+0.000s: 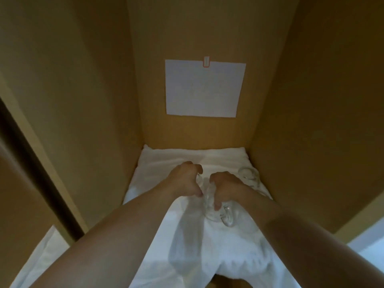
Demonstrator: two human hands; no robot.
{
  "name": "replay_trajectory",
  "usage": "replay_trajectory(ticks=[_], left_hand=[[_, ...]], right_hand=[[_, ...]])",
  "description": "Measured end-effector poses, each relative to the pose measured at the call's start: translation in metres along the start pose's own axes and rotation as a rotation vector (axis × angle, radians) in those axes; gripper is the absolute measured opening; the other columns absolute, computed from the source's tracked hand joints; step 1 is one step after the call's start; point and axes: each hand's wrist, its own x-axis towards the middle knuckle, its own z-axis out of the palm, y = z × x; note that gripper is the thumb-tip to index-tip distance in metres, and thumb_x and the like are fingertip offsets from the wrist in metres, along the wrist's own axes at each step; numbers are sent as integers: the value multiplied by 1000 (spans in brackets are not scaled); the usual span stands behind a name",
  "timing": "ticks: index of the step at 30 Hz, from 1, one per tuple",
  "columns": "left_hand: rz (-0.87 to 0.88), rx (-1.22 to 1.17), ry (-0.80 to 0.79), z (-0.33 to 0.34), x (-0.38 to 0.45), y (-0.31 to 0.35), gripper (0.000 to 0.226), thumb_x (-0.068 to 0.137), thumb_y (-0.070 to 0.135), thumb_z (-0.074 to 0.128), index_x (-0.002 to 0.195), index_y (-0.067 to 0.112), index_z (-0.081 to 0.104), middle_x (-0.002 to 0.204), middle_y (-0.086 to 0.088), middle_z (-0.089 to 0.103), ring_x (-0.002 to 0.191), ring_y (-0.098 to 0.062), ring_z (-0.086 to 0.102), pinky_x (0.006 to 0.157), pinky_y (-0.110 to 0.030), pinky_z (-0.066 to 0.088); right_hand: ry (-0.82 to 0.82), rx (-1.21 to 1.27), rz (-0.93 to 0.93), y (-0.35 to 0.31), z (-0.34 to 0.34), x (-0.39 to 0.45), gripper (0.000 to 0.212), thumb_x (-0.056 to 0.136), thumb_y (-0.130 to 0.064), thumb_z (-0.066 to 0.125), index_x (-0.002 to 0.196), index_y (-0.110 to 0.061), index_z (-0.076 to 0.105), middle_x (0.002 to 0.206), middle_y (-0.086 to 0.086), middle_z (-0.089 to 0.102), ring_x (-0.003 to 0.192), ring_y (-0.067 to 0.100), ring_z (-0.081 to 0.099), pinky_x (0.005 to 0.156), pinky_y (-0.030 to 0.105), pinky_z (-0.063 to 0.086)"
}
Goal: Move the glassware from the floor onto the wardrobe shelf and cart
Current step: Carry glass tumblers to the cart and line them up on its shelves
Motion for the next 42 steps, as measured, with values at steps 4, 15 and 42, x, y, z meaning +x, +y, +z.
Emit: replay_trajectory(ticks=[4, 15, 42], left_hand=[[-1, 163, 130, -22, 6, 0, 72, 69, 29, 81, 133, 24, 51, 122, -7, 53, 108, -31, 59, 78, -35, 51], [31, -134, 646, -69, -38, 65, 65, 70, 24, 85, 127, 20, 56, 125, -6, 45, 114, -31, 48, 90, -36, 47], [673, -1265, 658, -37, -284, 514, 98, 75, 35, 85, 154, 29, 29, 153, 2, 44, 134, -12, 45, 111, -32, 40]], right_hand=[[106, 37, 38, -11, -23, -11, 88, 62, -23, 93, 138, -19, 48, 131, 4, 56, 115, 23, 59, 93, 38, 55], [690, 135, 60, 16, -73, -124, 83, 61, -22, 89, 134, -18, 49, 111, 5, 62, 98, 26, 62, 76, 37, 57], [2018, 1221, -51, 223, -2, -586, 82, 59, -33, 92, 128, -22, 49, 117, 5, 65, 103, 20, 70, 90, 37, 59]])
